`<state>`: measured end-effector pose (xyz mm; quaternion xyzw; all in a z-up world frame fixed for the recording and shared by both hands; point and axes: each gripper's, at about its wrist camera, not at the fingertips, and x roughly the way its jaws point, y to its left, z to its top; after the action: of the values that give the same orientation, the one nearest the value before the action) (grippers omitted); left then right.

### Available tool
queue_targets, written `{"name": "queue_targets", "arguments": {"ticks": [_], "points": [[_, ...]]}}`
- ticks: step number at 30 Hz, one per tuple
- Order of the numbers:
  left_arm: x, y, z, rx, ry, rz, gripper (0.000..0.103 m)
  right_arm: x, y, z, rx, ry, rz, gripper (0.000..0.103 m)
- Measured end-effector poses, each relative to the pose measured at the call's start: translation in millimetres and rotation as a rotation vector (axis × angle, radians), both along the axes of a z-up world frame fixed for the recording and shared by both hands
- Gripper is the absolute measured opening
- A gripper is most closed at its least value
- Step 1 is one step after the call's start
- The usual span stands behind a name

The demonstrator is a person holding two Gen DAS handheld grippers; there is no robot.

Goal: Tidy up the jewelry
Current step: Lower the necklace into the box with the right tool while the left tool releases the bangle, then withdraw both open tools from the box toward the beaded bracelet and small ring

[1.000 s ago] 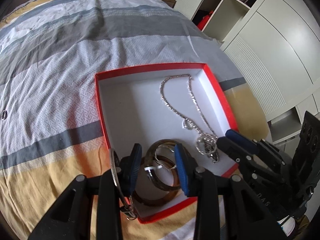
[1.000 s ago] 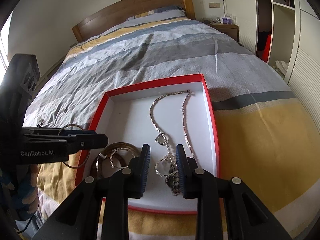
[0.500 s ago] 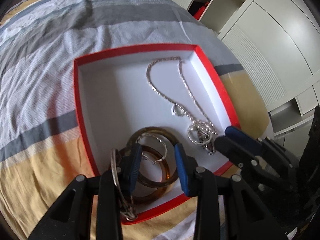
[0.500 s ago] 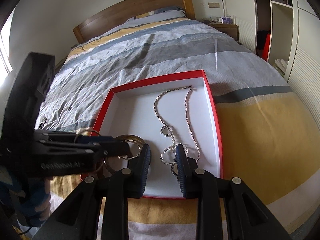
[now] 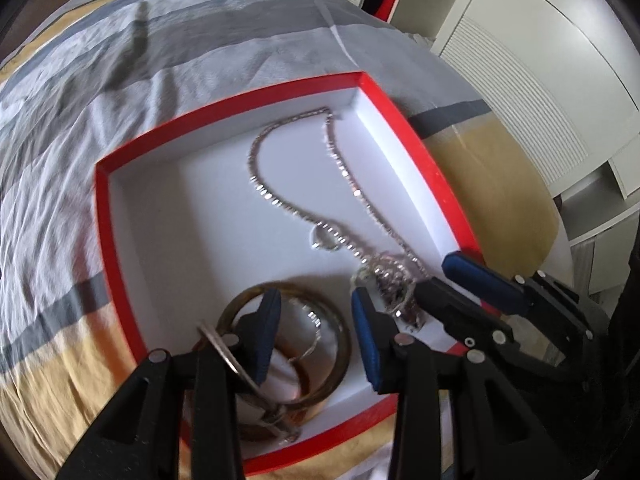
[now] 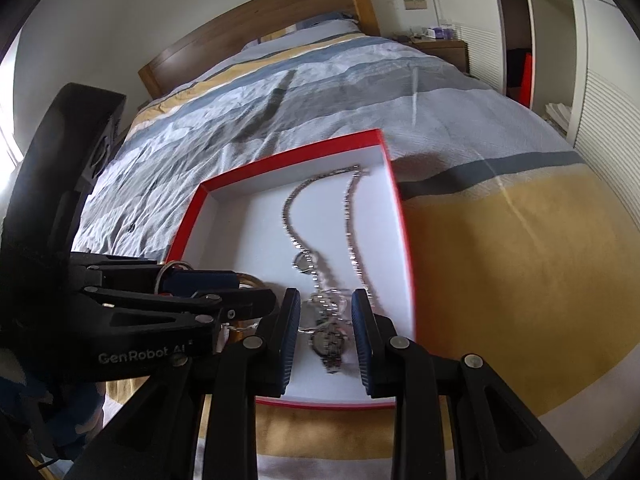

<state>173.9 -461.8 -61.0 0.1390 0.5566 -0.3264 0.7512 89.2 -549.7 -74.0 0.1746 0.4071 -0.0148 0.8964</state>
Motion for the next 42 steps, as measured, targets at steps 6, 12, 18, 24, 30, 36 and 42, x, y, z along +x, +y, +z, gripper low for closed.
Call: {"name": "queue_targets", "arguments": {"ticks": [6, 12, 18, 24, 30, 36, 42], "points": [[-4, -5, -17, 0.019, 0.001, -0.024, 0.038, -7, -14, 1, -0.007, -0.005, -0.007, 0.026], [-6, -1, -18, 0.014, -0.012, -0.050, 0.040, -5, -12, 1, -0.027, -0.006, 0.009, 0.026], [-10, 6, -10, 0.019, -0.049, -0.095, 0.040, -5, -13, 1, -0.030, 0.000, 0.009, 0.027], [-12, 12, -8, 0.016, -0.049, -0.119, 0.040, -8, -8, 7, -0.048, 0.001, 0.013, 0.027], [-17, 24, -4, 0.004, -0.031, -0.130, 0.042, -13, -5, 17, -0.068, -0.007, 0.011, 0.030], [-26, 38, 9, -0.019, -0.036, -0.128, 0.043, -18, 1, 25, -0.082, -0.006, 0.008, 0.031], [-33, 58, 26, -0.066, -0.030, -0.105, 0.043, -32, 11, 34, -0.095, -0.002, -0.004, 0.033]]}}
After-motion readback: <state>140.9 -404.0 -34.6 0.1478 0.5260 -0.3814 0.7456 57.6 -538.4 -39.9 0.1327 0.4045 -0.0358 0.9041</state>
